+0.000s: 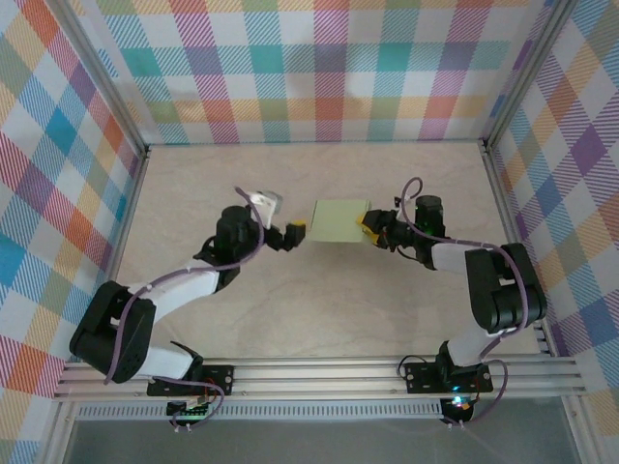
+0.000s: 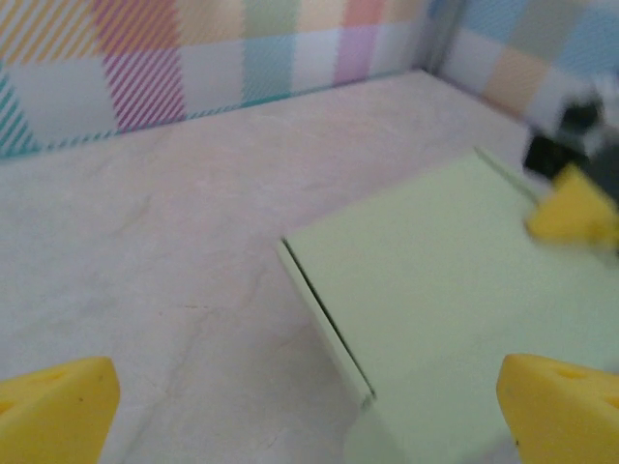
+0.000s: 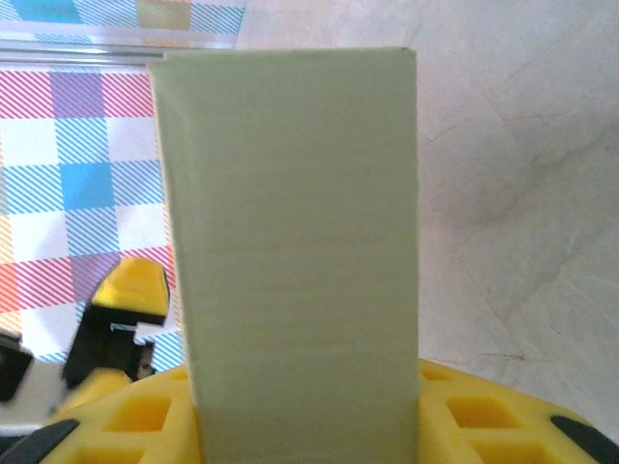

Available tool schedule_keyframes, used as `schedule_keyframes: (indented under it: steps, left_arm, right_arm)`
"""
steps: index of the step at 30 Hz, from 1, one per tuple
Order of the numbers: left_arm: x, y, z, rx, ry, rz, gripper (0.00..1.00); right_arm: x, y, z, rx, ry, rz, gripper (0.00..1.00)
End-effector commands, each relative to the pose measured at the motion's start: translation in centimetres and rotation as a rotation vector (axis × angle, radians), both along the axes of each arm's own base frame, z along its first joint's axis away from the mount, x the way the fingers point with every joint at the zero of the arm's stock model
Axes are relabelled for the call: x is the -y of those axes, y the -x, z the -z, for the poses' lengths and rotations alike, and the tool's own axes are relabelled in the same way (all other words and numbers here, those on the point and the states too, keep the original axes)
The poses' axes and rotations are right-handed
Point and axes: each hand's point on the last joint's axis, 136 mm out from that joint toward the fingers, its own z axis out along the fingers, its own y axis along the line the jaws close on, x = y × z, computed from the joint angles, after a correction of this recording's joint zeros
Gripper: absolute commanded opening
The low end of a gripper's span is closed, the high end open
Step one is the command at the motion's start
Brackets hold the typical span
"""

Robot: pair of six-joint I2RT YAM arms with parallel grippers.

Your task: Fold the paper box

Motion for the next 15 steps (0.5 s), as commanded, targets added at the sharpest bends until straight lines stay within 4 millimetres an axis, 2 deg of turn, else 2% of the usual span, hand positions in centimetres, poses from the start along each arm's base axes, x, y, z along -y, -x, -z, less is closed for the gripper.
schedule_keyframes:
  steps: [1, 4, 8, 11, 15]
  left_arm:
    - [1.3, 1.8, -0.7, 0.335, -0.327, 0.077, 1.0]
    - [2.5, 2.6, -1.2, 0.452, -0.464, 0.089, 1.0]
    - [3.5, 3.2, -1.9, 0.548, -0.52, 0.097, 0.99]
    - [4.8, 3.9, -1.6, 0.623, -0.568, 0.142, 0.97]
    - [5.7, 3.2, -1.0, 0.759, -0.702, 0.082, 0.96]
  right_arm:
    - [0.1, 0.1, -2.2, 0.041, -0.021, -0.025, 0.38]
    - [0.0, 0.3, -3.1, 0.035, -0.051, -0.033, 0.38]
    - [-0.2, 0.8, -4.1, 0.033, -0.081, -0.048, 0.39]
    - [-0.2, 1.0, -4.4, 0.03, -0.081, -0.049, 0.39]
    - [-0.3, 1.3, -5.0, 0.026, -0.11, -0.054, 0.39]
